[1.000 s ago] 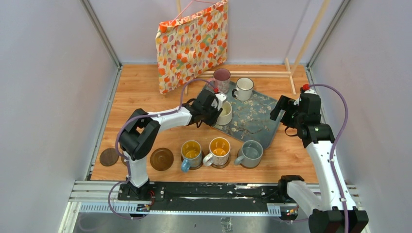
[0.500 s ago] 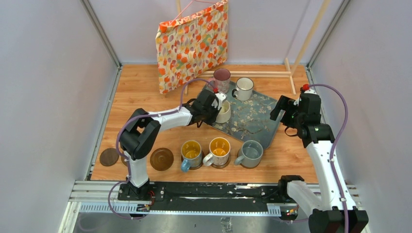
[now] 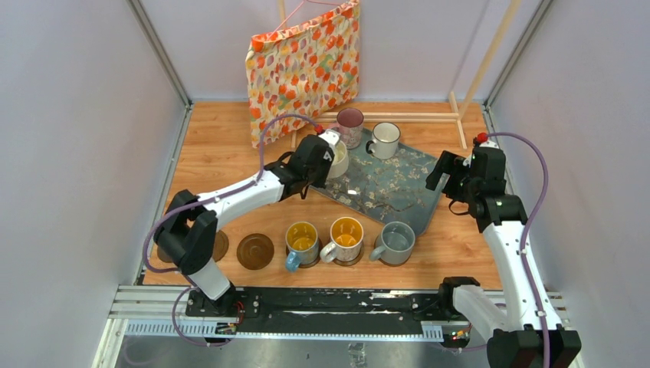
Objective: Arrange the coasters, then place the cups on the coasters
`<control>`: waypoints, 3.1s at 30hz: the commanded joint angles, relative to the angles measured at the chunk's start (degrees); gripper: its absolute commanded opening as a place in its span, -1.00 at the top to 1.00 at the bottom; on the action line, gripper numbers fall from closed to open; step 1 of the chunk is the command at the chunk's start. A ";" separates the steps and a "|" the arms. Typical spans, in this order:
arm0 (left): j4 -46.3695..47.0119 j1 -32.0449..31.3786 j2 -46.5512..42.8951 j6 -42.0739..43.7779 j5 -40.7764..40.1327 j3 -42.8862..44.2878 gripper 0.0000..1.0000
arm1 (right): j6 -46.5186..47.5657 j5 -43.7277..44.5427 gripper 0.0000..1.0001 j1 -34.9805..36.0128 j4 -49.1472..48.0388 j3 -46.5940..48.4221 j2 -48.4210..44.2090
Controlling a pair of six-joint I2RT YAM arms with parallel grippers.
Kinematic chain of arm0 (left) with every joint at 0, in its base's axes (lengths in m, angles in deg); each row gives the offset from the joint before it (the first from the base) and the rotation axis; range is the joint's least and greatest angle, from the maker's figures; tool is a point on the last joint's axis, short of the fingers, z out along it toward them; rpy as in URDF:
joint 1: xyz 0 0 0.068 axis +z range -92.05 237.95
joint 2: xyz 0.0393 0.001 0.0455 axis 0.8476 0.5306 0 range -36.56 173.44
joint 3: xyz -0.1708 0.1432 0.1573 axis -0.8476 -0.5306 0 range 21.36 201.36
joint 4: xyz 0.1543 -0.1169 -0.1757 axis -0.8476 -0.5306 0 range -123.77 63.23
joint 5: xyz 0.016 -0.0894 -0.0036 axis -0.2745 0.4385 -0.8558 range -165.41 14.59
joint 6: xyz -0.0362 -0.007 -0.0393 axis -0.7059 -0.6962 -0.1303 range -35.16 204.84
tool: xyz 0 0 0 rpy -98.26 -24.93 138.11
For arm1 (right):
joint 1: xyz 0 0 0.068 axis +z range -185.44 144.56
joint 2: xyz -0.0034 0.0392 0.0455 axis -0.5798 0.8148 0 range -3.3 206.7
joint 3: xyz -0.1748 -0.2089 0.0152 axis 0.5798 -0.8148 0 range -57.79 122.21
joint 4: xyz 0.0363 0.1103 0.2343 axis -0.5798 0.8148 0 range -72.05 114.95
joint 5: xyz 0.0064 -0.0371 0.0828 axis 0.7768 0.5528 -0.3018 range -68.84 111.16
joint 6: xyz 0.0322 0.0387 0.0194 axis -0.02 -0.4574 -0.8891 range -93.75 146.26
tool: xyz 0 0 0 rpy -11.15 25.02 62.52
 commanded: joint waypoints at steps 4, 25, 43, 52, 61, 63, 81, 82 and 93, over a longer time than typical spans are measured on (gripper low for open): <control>-4.38 -0.38 -10.57 -7.55 -11.63 -2.98 1.00 | 0.58 0.37 -1.00 0.12 1.02 -0.56 0.00; -28.69 -0.03 -37.62 -29.86 -20.17 -21.05 1.00 | 1.35 -0.22 -1.00 0.15 0.15 -1.16 0.14; -39.79 -0.12 -48.17 -46.87 -16.27 -33.09 1.00 | 1.76 0.26 -1.00 0.19 0.14 -1.45 -0.72; -42.23 -0.12 -52.70 -53.42 -12.89 -35.19 1.00 | 1.76 0.11 -1.00 0.15 -0.19 -1.51 -0.47; -48.50 -0.20 -54.37 -53.50 -12.79 -30.20 1.00 | 1.80 0.24 -1.00 0.15 -0.46 -1.64 -0.50; -49.66 -0.40 -54.20 -52.79 -12.50 -28.77 1.00 | 1.75 0.26 -1.00 0.16 -0.47 -1.73 -0.65; -49.67 -10.31 -50.23 -61.80 -14.91 -31.86 1.00 | 1.86 0.48 -1.00 0.19 -0.60 -2.39 -1.30; -49.60 -10.31 -50.48 -62.21 -15.35 -32.43 1.00 | 1.82 0.40 -1.00 0.19 -0.69 -2.40 -1.31; -48.98 -10.31 -47.72 -64.24 -19.86 -36.00 1.00 | 1.78 0.24 -1.00 0.22 -0.74 -2.40 -1.12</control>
